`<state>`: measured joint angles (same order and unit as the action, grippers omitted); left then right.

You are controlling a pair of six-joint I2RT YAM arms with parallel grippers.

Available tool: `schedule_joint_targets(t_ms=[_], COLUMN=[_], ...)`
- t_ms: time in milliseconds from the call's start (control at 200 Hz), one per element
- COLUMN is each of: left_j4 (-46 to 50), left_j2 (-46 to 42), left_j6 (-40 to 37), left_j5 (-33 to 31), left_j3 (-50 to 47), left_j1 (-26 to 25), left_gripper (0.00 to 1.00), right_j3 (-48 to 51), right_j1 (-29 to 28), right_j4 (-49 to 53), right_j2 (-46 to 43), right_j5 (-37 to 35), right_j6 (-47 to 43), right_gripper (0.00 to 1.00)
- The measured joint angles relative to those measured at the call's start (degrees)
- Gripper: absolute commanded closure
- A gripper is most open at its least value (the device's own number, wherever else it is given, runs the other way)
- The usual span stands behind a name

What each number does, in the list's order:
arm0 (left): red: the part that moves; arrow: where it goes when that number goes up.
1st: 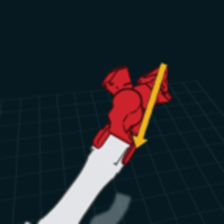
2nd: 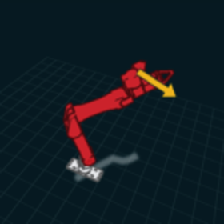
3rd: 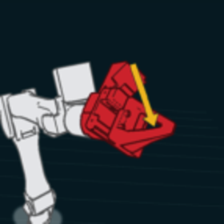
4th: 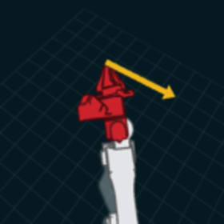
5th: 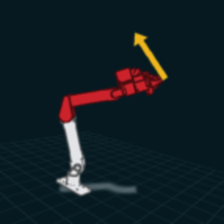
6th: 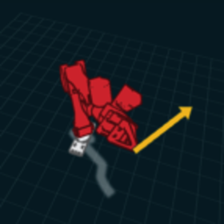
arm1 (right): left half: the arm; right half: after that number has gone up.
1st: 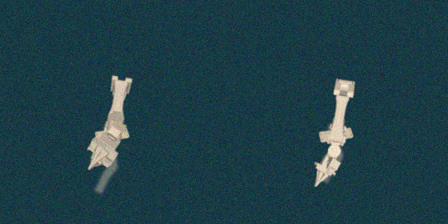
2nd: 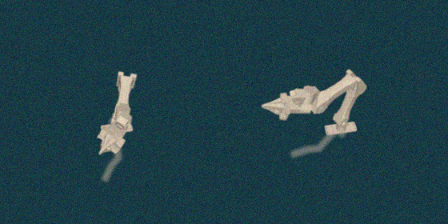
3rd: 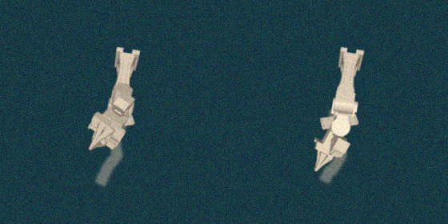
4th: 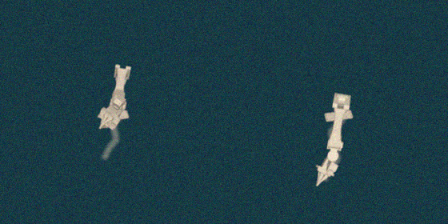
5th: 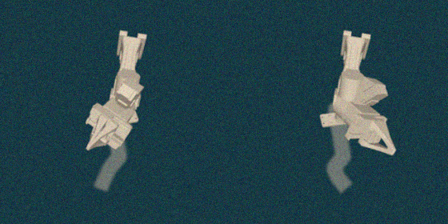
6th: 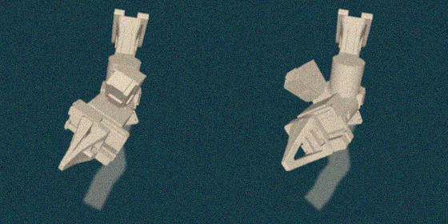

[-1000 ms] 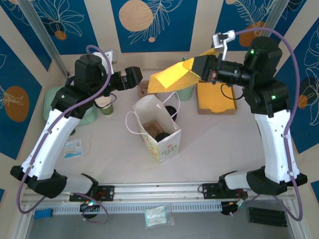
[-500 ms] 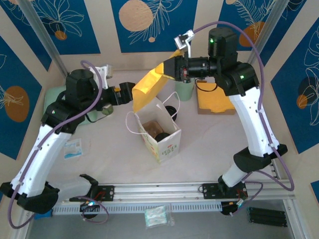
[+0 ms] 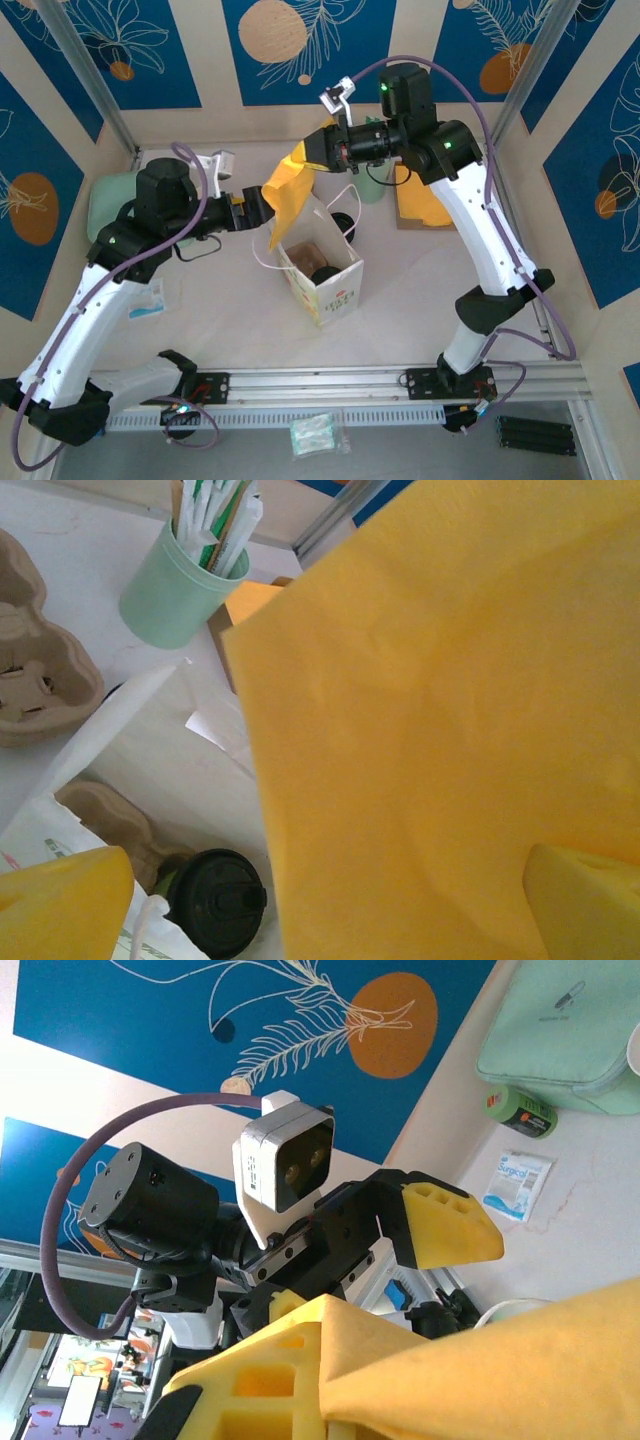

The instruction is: Pack the takeout coffee

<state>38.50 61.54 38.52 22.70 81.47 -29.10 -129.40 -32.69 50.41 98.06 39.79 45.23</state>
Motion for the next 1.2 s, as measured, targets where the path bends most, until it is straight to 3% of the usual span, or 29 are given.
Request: schedule_joint_targets(t_ms=[590,1200], left_j4=[-1.68,-3.39], left_j2=[0.22,3.85], left_j6=[0.66,0.63], left_j5=[1.57,1.03], left_j3=[-1.4,-1.73], left_j1=[-2.62,-10.62], left_gripper=[0.01,0.0], right_j3=[8.46,11.89], right_j1=[-0.2,4.92], right_j4=[0.28,3.04], right_j2=[-0.02,-1.05], right_j5=[0.35,1.84], right_j6=[-1.64,-7.54], right_gripper=[1.0,1.0])
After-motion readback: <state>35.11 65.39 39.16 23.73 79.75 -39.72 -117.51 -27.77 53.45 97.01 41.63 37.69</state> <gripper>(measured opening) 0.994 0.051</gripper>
